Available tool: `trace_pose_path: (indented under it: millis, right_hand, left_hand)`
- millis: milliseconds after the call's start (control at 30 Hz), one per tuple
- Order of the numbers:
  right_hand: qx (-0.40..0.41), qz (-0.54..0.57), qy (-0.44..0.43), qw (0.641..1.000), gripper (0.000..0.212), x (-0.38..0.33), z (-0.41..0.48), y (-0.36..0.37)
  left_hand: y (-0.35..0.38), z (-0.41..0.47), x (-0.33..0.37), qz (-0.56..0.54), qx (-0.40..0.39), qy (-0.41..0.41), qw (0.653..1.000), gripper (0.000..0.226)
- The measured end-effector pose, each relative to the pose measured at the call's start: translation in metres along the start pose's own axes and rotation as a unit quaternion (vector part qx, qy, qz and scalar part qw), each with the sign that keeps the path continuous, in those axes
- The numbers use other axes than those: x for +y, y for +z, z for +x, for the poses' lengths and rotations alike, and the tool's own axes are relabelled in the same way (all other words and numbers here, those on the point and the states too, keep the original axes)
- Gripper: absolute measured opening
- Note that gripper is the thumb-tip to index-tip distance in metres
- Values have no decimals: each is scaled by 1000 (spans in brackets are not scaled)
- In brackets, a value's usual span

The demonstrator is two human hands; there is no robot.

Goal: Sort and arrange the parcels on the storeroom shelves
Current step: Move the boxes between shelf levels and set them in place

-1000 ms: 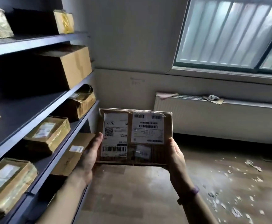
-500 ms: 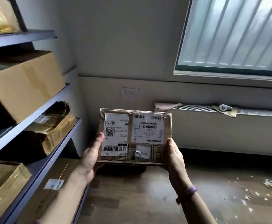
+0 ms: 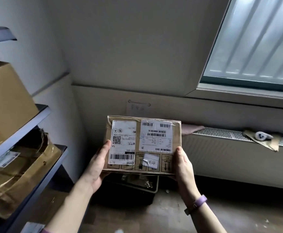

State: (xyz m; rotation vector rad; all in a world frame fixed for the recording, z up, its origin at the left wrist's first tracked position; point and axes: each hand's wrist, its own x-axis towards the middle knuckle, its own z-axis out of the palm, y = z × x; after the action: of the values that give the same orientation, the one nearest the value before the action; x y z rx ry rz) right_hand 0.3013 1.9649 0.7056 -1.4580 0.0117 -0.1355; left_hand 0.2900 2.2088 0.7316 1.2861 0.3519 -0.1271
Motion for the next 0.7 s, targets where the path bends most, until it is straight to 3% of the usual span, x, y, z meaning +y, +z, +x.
trace_pose_path:
  millis: [167, 500, 633, 700]
  right_hand:
    - [14, -16, 39, 999, 44, 42, 81, 7]
    - [128, -63, 143, 979, 32, 161, 276, 36]
    - [183, -67, 206, 959, 49, 228, 324, 29]
    - [190, -70, 208, 957, 44, 263, 346, 24]
  left_hand:
    - [2, 99, -3, 7, -22, -38, 999, 49]
    - [8, 362, -24, 57, -6, -180, 982, 54]
    - [19, 446, -60, 51, -3, -218, 975, 44]
    - [26, 483, -85, 60, 15, -224, 973, 44]
